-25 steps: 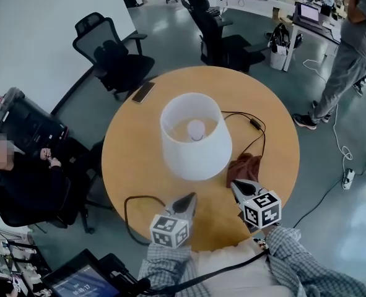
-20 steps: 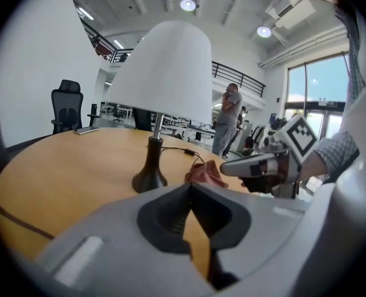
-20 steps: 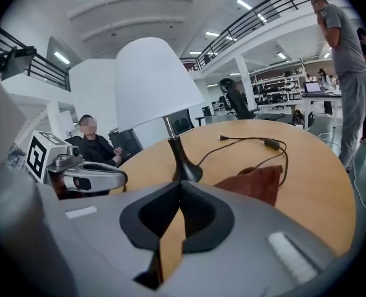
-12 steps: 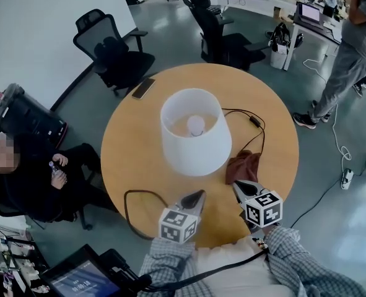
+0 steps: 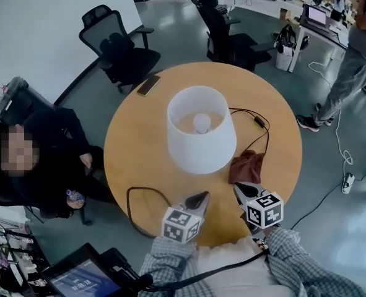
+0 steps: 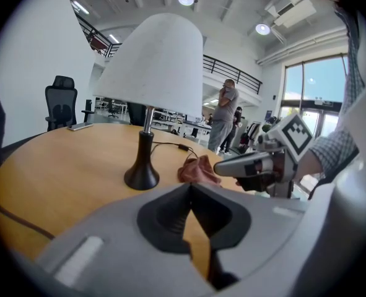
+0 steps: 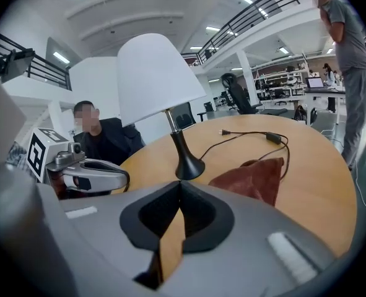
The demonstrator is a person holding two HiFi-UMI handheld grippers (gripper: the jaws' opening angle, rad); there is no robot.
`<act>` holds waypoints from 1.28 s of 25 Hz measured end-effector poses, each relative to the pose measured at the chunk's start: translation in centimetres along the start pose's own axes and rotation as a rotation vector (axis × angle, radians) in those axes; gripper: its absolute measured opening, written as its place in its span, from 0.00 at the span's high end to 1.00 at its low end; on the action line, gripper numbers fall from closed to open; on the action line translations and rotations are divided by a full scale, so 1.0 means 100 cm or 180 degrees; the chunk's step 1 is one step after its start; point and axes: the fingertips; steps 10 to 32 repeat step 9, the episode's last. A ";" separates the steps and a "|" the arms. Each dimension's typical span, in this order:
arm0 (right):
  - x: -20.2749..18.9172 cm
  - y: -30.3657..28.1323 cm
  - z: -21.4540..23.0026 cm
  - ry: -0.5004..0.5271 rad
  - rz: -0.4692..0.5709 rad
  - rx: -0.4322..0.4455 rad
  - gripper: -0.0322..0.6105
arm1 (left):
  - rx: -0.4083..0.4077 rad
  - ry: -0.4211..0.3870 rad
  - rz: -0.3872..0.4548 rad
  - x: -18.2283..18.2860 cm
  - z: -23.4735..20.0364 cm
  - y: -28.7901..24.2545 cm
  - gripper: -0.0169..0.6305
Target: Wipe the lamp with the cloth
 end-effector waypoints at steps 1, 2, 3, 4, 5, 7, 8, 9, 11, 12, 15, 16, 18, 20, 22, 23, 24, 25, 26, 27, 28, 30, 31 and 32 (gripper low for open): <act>0.000 -0.001 -0.001 0.0004 -0.0005 0.0014 0.95 | -0.0008 0.0002 -0.0015 -0.001 0.001 0.000 0.97; 0.000 -0.001 -0.002 0.0004 -0.0009 0.0027 0.95 | -0.0017 0.0005 -0.0031 -0.002 0.002 0.000 0.97; 0.000 -0.002 -0.003 0.0004 -0.0013 0.0039 0.95 | -0.0028 0.0006 -0.0046 -0.003 0.003 0.000 0.97; 0.000 -0.002 -0.003 0.0003 -0.0020 0.0048 0.95 | -0.0040 0.0006 -0.0061 -0.004 0.004 0.000 0.97; -0.001 -0.002 -0.004 0.0003 -0.0027 0.0057 0.95 | -0.0051 0.0005 -0.0074 -0.005 0.005 -0.001 0.97; -0.002 -0.003 -0.005 0.0003 -0.0038 0.0072 0.95 | -0.0063 -0.0001 -0.0094 -0.007 0.007 -0.001 0.97; -0.002 -0.003 -0.006 0.0003 -0.0042 0.0080 0.95 | -0.0066 -0.0004 -0.0103 -0.007 0.007 -0.002 0.97; -0.003 -0.003 -0.006 0.0003 -0.0047 0.0088 0.95 | -0.0067 -0.0007 -0.0111 -0.008 0.007 -0.002 0.97; -0.003 -0.003 -0.006 0.0003 -0.0047 0.0088 0.95 | -0.0067 -0.0007 -0.0111 -0.008 0.007 -0.002 0.97; -0.003 -0.003 -0.006 0.0003 -0.0047 0.0088 0.95 | -0.0067 -0.0007 -0.0111 -0.008 0.007 -0.002 0.97; -0.003 -0.003 -0.006 0.0003 -0.0047 0.0088 0.95 | -0.0067 -0.0007 -0.0111 -0.008 0.007 -0.002 0.97; -0.003 -0.003 -0.006 0.0003 -0.0047 0.0088 0.95 | -0.0067 -0.0007 -0.0111 -0.008 0.007 -0.002 0.97; -0.003 -0.003 -0.006 0.0003 -0.0047 0.0088 0.95 | -0.0067 -0.0007 -0.0111 -0.008 0.007 -0.002 0.97; -0.003 -0.003 -0.006 0.0003 -0.0047 0.0088 0.95 | -0.0067 -0.0007 -0.0111 -0.008 0.007 -0.002 0.97; -0.003 -0.003 -0.006 0.0003 -0.0047 0.0088 0.95 | -0.0067 -0.0007 -0.0111 -0.008 0.007 -0.002 0.97; -0.003 -0.003 -0.006 0.0003 -0.0047 0.0088 0.95 | -0.0067 -0.0007 -0.0111 -0.008 0.007 -0.002 0.97; -0.003 -0.003 -0.006 0.0003 -0.0047 0.0088 0.95 | -0.0067 -0.0007 -0.0111 -0.008 0.007 -0.002 0.97; -0.003 -0.003 -0.006 0.0003 -0.0047 0.0088 0.95 | -0.0067 -0.0007 -0.0111 -0.008 0.007 -0.002 0.97; -0.003 -0.003 -0.006 0.0003 -0.0047 0.0088 0.95 | -0.0067 -0.0007 -0.0111 -0.008 0.007 -0.002 0.97; -0.003 -0.003 -0.006 0.0003 -0.0047 0.0088 0.95 | -0.0067 -0.0007 -0.0111 -0.008 0.007 -0.002 0.97; -0.003 -0.003 -0.006 0.0003 -0.0047 0.0088 0.95 | -0.0067 -0.0007 -0.0111 -0.008 0.007 -0.002 0.97; -0.003 -0.003 -0.006 0.0003 -0.0047 0.0088 0.95 | -0.0067 -0.0007 -0.0111 -0.008 0.007 -0.002 0.97; -0.003 -0.003 -0.006 0.0003 -0.0047 0.0088 0.95 | -0.0067 -0.0007 -0.0111 -0.008 0.007 -0.002 0.97; -0.003 -0.003 -0.006 0.0003 -0.0047 0.0088 0.95 | -0.0067 -0.0007 -0.0111 -0.008 0.007 -0.002 0.97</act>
Point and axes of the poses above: the fingertips, and each gripper's own axes: y backward along the fingers, z to its right, x out of its top, and after that the axes turned 3 degrees about z, right-handed
